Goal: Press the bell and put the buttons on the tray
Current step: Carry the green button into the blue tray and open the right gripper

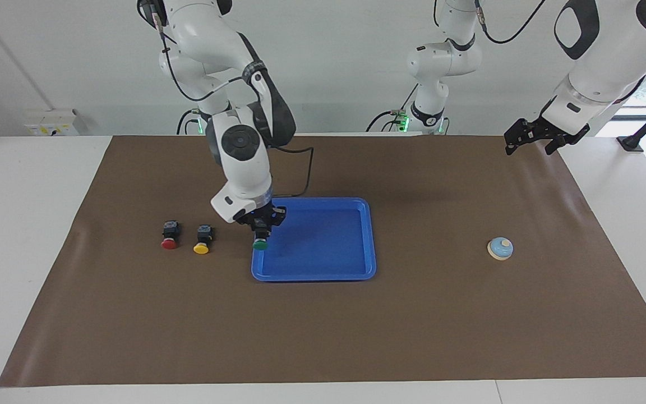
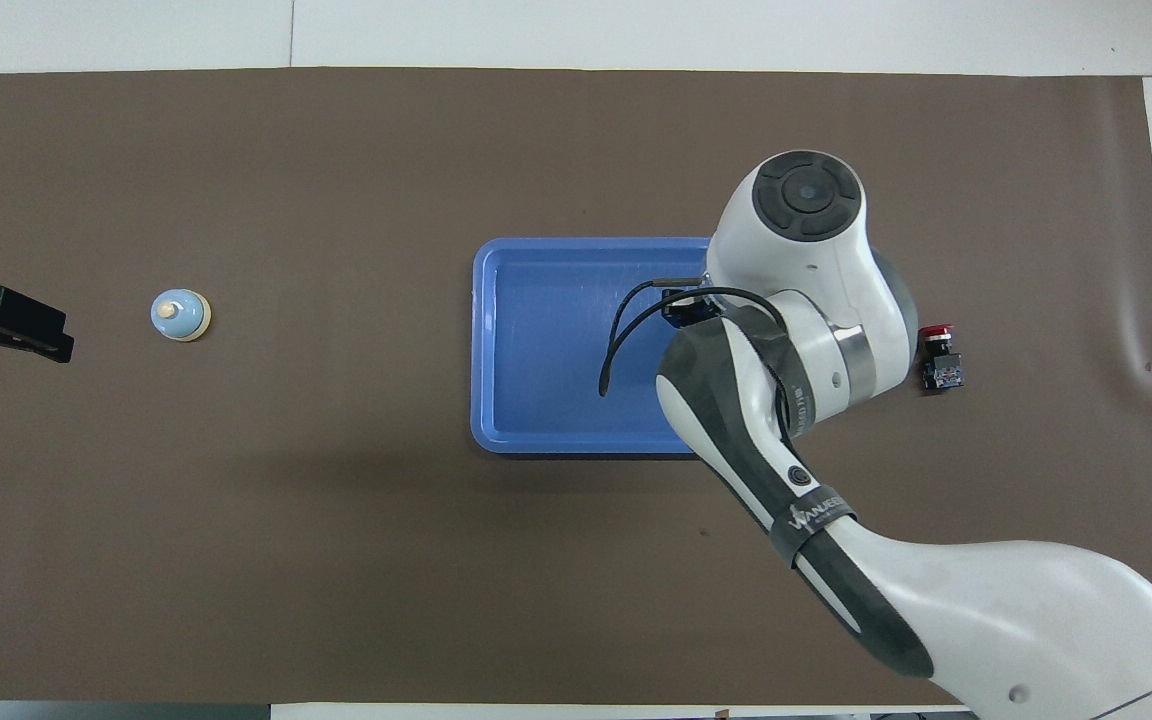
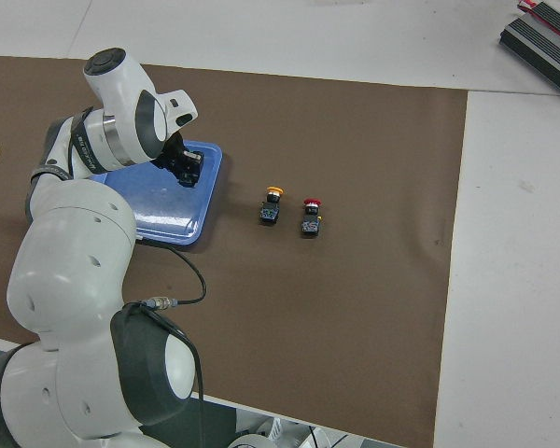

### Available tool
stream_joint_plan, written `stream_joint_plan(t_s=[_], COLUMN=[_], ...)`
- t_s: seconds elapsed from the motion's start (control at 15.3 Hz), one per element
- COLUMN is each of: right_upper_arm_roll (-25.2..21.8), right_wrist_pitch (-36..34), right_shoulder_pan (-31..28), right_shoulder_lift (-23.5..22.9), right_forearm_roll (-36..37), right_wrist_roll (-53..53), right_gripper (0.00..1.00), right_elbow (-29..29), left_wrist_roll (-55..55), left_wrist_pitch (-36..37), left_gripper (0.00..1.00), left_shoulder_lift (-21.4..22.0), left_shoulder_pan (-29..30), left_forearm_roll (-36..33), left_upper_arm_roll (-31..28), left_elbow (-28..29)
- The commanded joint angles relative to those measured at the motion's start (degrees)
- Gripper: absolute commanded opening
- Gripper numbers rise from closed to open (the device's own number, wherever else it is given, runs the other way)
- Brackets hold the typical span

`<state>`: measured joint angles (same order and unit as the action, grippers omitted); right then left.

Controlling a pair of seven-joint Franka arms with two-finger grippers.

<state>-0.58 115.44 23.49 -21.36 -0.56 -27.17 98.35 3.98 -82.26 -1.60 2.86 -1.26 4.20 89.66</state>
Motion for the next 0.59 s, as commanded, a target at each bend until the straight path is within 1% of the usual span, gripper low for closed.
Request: stream_joint_plan(t_s=[0.0, 0.13, 0.2, 0.26, 0.33, 0.39, 0.52], right_upper_arm_roll=[-0.4, -0.4, -0.4, -0.4, -0.4, -0.4, -0.5], right_wrist_pitch=[1.5, 3.2, 5.1, 6.8, 6.9, 6.0, 2.2], right_shoulder_pan=[0.7, 1.8, 1.8, 1.8, 1.7, 1.7, 1.7], right_shoulder_lift=[-2.7, -3.5, -3.6, -3.6, -3.6, -3.6, -3.3], right_forearm_roll=[-1.1, -1.1, -1.0, -1.0, -1.0, -0.9, -0.7], right_wrist_roll=[-2.1, -3.8, -4.6, -4.6, -4.5, -4.6, -4.5], right_gripper=[0.00, 0.00, 0.04, 0.11, 0.41, 0.99, 1.00], right_elbow=[-1.6, -1.1, 0.1, 1.3, 1.7, 1.4, -1.1], left_wrist_roll=[0.1, 0.1, 0.1, 0.1, 0.1, 0.1, 0.1], left_wrist_pitch=[1.0, 1.0, 1.0, 1.0, 1.0, 1.0, 1.0], left_gripper=[1.00, 1.00, 1.00, 1.00, 1.00, 1.00, 1.00], left_shoulder_lift=[0.5, 0.4, 0.4, 0.5, 0.5, 0.4, 0.5], left_shoulder_pan=[0.4, 0.4, 0.4, 0.5, 0.4, 0.4, 0.4], left_forearm_roll=[0.3, 0.3, 0.3, 0.3, 0.3, 0.3, 0.3], left_upper_arm_roll=[0.1, 0.1, 0.1, 0.1, 0.1, 0.1, 0.1], left_elbow=[-0.1, -0.1, -0.1, -0.1, -0.1, -0.1, -0.1])
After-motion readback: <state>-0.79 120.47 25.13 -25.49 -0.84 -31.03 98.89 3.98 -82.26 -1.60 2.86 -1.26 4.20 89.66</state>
